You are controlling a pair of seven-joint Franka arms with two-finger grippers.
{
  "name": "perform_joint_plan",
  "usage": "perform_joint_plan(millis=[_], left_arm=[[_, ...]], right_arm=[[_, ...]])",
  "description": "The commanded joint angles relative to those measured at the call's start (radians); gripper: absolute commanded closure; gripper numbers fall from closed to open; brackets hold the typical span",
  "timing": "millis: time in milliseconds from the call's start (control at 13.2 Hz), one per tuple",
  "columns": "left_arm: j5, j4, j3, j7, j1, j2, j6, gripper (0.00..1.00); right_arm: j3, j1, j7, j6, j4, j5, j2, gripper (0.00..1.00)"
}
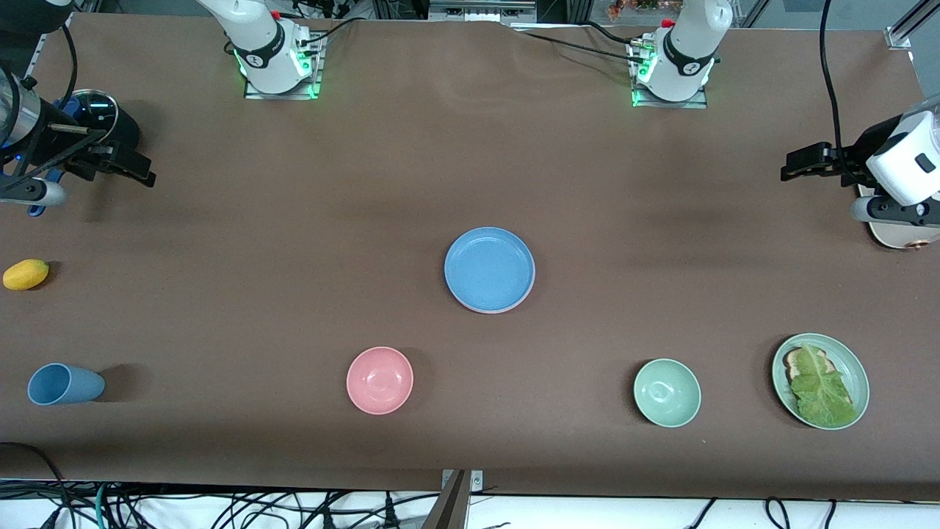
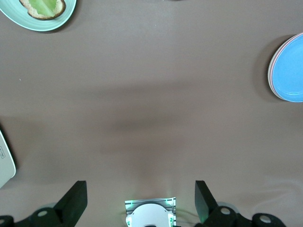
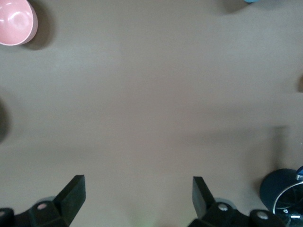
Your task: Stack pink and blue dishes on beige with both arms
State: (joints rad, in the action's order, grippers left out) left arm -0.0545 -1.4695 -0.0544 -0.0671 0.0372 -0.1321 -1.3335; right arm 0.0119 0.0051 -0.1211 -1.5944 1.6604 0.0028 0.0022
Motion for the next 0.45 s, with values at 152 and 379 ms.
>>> perform_joint_plan(millis=[152,379], left_arm=[[-0.008,0.026,-0.002,-0.020,-0.002,-0.011,0.011,0.00],[-0.008,0.026,-0.002,-0.020,-0.003,-0.012,0.011,0.00]], right_arm=[[-0.001,-0.013,-0.006,-0.018,0.002,-0.014,-0.011,0.00],[-0.003,-0.014,0.006,-0.015,0.002,-0.017,-0.011,0.00]])
